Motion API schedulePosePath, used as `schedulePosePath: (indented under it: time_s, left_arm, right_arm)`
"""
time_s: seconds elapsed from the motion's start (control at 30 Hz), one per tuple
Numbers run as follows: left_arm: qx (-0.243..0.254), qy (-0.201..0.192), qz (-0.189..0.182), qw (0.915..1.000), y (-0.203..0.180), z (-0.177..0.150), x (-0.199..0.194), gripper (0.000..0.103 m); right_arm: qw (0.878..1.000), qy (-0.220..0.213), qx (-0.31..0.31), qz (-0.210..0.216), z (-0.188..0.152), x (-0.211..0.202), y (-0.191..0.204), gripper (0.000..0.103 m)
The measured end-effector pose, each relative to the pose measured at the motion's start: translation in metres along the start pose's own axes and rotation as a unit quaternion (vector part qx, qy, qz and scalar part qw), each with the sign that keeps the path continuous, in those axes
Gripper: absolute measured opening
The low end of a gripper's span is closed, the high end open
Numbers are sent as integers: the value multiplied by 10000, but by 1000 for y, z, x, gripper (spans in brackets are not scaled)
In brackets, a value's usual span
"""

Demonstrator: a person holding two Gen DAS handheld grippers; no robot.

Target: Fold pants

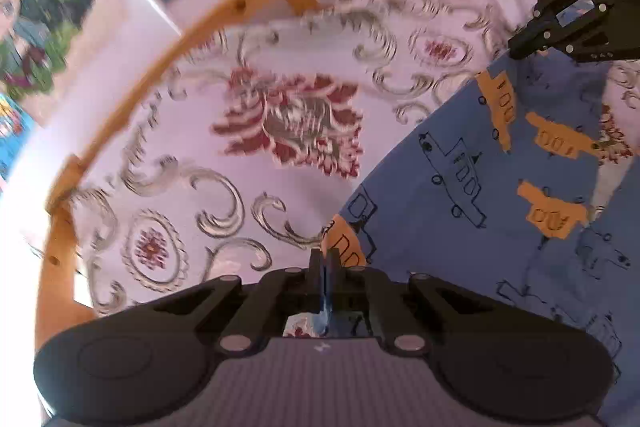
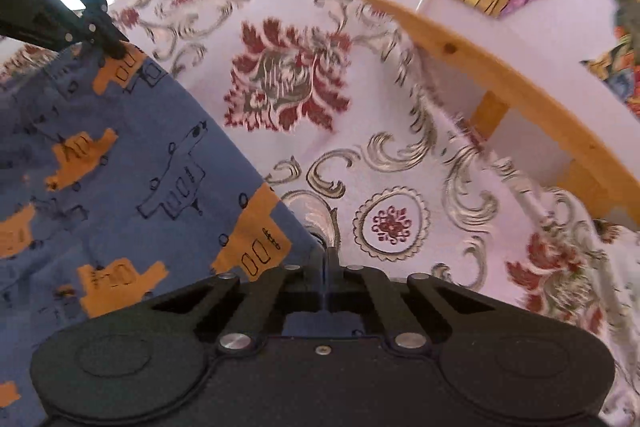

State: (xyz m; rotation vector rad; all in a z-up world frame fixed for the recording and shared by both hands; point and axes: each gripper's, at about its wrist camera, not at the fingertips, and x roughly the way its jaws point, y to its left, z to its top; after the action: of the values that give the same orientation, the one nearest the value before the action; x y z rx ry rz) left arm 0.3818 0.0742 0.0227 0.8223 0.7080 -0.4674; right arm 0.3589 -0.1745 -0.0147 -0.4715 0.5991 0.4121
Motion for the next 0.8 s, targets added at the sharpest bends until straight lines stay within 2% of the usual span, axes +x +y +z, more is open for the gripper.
schedulePosePath:
  time_s: [0.2, 0.47, 0.6, 0.8]
  left_arm:
    - [415, -446, 194, 9980, -26, -14, -52, 1]
    - [1261, -1038, -62, 9866, -76, -49, -115, 1]
    - [1772, -1065, -250, 9781, -105, -72, -127, 1]
    - [2070, -811, -667, 9727, -131, -101, -130, 1]
  right_arm:
    - [9992, -368, 4, -150, -21, -73, 26, 0]
    - [9981, -485, 194, -319, -73, -153, 85, 0]
    - [9981, -296, 522, -157, -103, -175, 116, 0]
    - [9949, 21, 1010, 28, -130, -182, 144, 0]
